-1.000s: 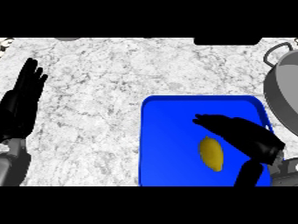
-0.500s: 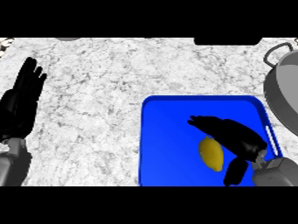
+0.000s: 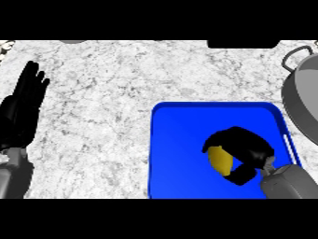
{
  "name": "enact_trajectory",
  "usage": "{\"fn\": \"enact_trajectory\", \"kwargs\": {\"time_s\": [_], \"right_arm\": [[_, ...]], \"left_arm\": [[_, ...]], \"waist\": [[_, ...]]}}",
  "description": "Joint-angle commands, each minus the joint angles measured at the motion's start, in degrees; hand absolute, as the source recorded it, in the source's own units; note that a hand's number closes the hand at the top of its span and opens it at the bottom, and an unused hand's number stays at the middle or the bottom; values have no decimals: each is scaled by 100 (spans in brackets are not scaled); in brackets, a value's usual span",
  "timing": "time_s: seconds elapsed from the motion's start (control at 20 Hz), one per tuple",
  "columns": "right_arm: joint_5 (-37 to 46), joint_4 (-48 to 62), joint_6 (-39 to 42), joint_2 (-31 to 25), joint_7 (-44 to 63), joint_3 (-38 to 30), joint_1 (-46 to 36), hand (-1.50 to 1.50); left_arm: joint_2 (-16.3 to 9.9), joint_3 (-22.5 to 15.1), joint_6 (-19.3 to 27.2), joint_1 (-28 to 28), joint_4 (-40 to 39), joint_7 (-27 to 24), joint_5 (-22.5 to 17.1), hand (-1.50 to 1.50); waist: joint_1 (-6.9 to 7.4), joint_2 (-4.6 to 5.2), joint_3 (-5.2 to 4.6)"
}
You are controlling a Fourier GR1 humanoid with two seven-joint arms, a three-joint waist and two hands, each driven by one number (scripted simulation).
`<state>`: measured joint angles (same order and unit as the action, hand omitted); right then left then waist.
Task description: Pick the lemon from the tray and place it in the pot
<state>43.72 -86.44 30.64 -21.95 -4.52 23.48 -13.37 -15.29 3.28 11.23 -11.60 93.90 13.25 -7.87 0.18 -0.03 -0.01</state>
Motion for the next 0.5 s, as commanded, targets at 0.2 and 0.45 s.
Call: {"fn": "enact_trajectory", "kwargs": {"time_s": [0.2, 0.45], "right_arm": [[642, 836, -698, 45, -1165, -6, 165, 150], [803, -132, -253, 129, -752, -10, 523, 150]], "left_arm": [[217, 30, -56, -164, -296, -121, 212, 0], [105, 201, -214, 152, 329, 213, 141, 0]], "waist": [[-13, 7, 2], [-25, -7, 0]]}}
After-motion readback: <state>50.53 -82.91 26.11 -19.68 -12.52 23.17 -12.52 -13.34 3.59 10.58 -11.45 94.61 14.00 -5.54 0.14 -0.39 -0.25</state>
